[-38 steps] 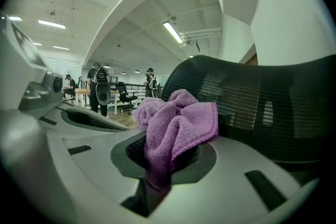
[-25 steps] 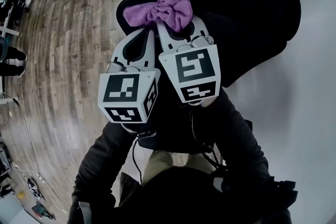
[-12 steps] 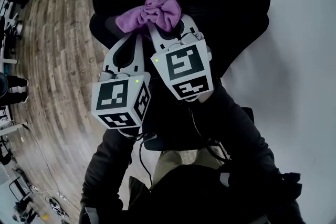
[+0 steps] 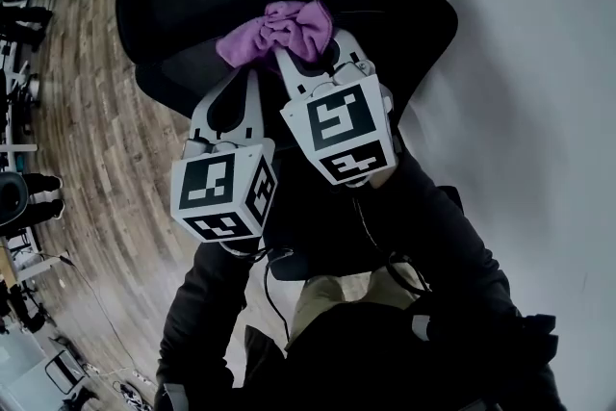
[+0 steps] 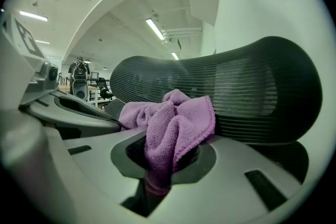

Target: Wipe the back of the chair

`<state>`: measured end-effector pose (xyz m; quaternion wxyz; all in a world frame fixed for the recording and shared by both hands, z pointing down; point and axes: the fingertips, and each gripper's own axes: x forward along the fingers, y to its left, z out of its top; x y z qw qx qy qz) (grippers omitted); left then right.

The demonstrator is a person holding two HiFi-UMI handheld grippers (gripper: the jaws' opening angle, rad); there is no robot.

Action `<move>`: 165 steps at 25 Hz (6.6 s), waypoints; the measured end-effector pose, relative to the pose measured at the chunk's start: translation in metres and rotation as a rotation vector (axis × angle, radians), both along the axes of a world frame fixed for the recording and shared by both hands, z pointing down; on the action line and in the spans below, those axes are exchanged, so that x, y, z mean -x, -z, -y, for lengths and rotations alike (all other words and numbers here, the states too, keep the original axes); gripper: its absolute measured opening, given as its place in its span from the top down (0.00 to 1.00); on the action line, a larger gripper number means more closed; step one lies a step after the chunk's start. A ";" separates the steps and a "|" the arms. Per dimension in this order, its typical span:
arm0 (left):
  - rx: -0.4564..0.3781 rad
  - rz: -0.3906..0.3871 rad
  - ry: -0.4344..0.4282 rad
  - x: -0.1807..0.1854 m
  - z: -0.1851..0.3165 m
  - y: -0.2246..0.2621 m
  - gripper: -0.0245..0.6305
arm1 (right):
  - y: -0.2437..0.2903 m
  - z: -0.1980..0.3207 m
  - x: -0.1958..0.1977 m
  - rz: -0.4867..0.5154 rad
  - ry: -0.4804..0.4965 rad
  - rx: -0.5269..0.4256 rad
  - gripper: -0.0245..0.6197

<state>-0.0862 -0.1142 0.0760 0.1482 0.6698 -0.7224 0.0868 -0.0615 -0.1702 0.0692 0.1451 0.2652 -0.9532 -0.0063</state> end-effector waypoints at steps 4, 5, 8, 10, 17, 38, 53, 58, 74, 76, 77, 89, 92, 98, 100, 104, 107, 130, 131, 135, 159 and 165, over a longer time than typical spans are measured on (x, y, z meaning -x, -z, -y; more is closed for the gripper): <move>0.000 0.003 -0.029 -0.021 0.007 0.006 0.96 | 0.007 0.007 -0.023 0.002 -0.028 -0.007 0.86; 0.000 0.004 -0.037 -0.028 0.009 0.008 0.96 | 0.008 0.009 -0.030 0.002 -0.035 -0.008 0.86; -0.003 0.006 -0.055 -0.048 0.014 0.016 0.96 | 0.016 0.014 -0.052 0.002 -0.057 -0.011 0.86; -0.004 0.006 -0.066 -0.058 0.019 0.020 0.96 | 0.020 0.019 -0.065 0.002 -0.070 -0.013 0.86; -0.003 0.014 -0.098 -0.091 0.030 0.021 0.96 | 0.023 0.032 -0.101 0.006 -0.108 -0.024 0.86; 0.003 0.015 -0.183 -0.159 0.052 0.028 0.96 | 0.018 0.088 -0.209 -0.011 -0.323 0.014 0.86; -0.007 -0.002 -0.174 -0.168 0.058 0.032 0.96 | 0.023 0.121 -0.228 -0.072 -0.439 -0.084 0.86; -0.025 -0.028 -0.189 -0.162 0.040 0.050 0.96 | 0.041 0.117 -0.227 -0.129 -0.440 -0.072 0.85; -0.078 -0.090 -0.264 -0.101 -0.009 0.031 0.96 | 0.012 0.113 -0.195 -0.206 -0.499 -0.096 0.85; -0.076 -0.088 -0.261 -0.096 -0.011 0.029 0.96 | 0.005 0.113 -0.193 -0.214 -0.509 -0.088 0.86; -0.076 -0.083 -0.260 -0.094 -0.012 0.028 0.96 | 0.001 0.113 -0.192 -0.213 -0.515 -0.088 0.86; -0.057 -0.013 -0.145 -0.126 0.000 0.036 0.96 | 0.007 0.120 -0.197 -0.209 -0.447 -0.110 0.85; -0.053 0.009 -0.107 -0.130 0.007 0.024 0.96 | 0.001 0.118 -0.202 -0.193 -0.436 -0.140 0.85; -0.092 0.075 -0.108 -0.111 0.025 0.006 0.96 | -0.004 0.110 -0.200 -0.153 -0.465 -0.178 0.85; -0.114 0.083 -0.123 -0.101 0.037 0.011 0.96 | 0.008 0.113 -0.195 -0.156 -0.491 -0.198 0.85; -0.124 0.018 -0.145 -0.088 0.056 0.021 0.96 | 0.024 0.118 -0.188 -0.192 -0.555 -0.224 0.85; -0.121 0.019 -0.171 -0.084 0.055 0.016 0.96 | 0.018 0.114 -0.182 -0.204 -0.581 -0.232 0.86; -0.111 -0.004 -0.162 -0.030 0.031 -0.008 0.96 | -0.002 0.090 -0.121 -0.153 -0.553 -0.180 0.86; -0.111 -0.006 -0.159 -0.029 0.030 -0.008 0.96 | -0.003 0.089 -0.119 -0.142 -0.551 -0.169 0.86; -0.108 -0.012 -0.150 -0.023 0.028 -0.009 0.96 | -0.007 0.084 -0.108 -0.100 -0.530 -0.130 0.86; -0.117 -0.017 -0.046 0.059 -0.010 -0.004 0.96 | -0.013 0.037 0.000 -0.103 -0.379 -0.102 0.86; -0.124 -0.020 -0.026 0.076 -0.017 -0.002 0.96 | -0.014 0.025 0.028 -0.108 -0.336 -0.094 0.86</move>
